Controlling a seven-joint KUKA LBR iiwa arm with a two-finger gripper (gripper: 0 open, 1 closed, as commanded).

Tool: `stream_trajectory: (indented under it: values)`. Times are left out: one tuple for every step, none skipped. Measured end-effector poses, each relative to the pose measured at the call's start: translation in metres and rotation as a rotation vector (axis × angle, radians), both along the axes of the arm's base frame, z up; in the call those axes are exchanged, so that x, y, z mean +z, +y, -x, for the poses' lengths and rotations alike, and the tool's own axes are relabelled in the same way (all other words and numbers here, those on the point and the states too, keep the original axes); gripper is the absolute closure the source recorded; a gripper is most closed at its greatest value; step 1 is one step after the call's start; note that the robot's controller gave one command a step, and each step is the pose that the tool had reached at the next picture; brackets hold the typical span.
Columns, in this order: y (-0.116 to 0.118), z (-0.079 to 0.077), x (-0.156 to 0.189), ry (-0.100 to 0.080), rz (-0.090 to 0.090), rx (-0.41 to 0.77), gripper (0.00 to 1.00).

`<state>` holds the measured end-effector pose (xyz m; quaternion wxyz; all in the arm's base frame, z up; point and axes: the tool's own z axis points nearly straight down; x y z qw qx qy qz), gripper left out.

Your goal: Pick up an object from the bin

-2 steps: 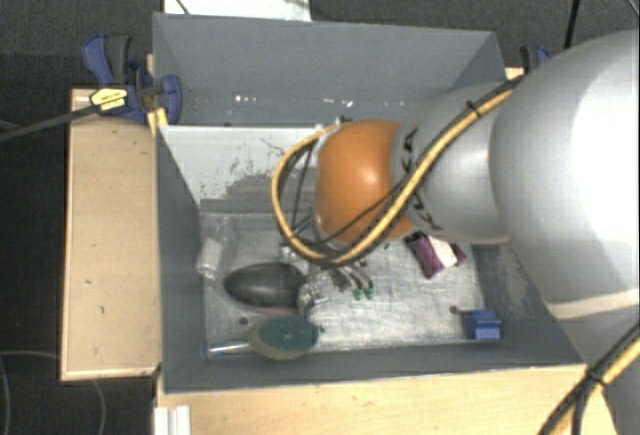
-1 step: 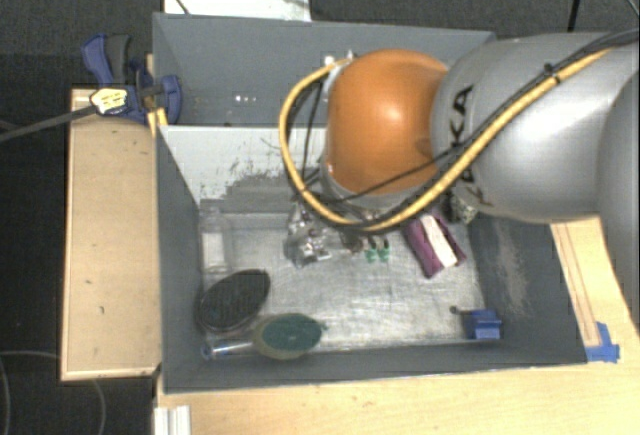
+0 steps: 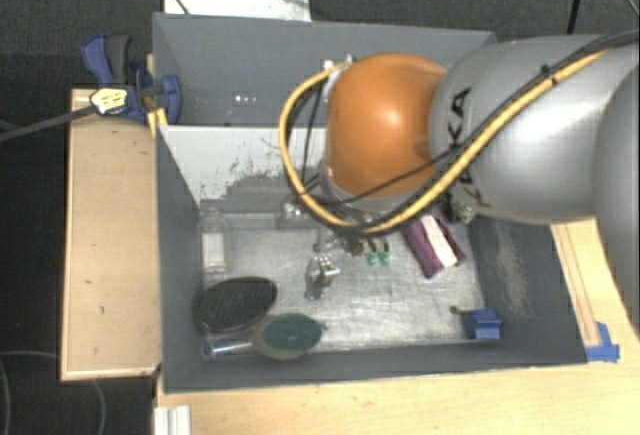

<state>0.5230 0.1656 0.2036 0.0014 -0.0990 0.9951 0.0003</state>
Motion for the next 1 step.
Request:
stream_trajectory:
  values:
    - [0.0285, 0.0214, -0.1119, -0.01, 0.0, -0.086, 0.0]
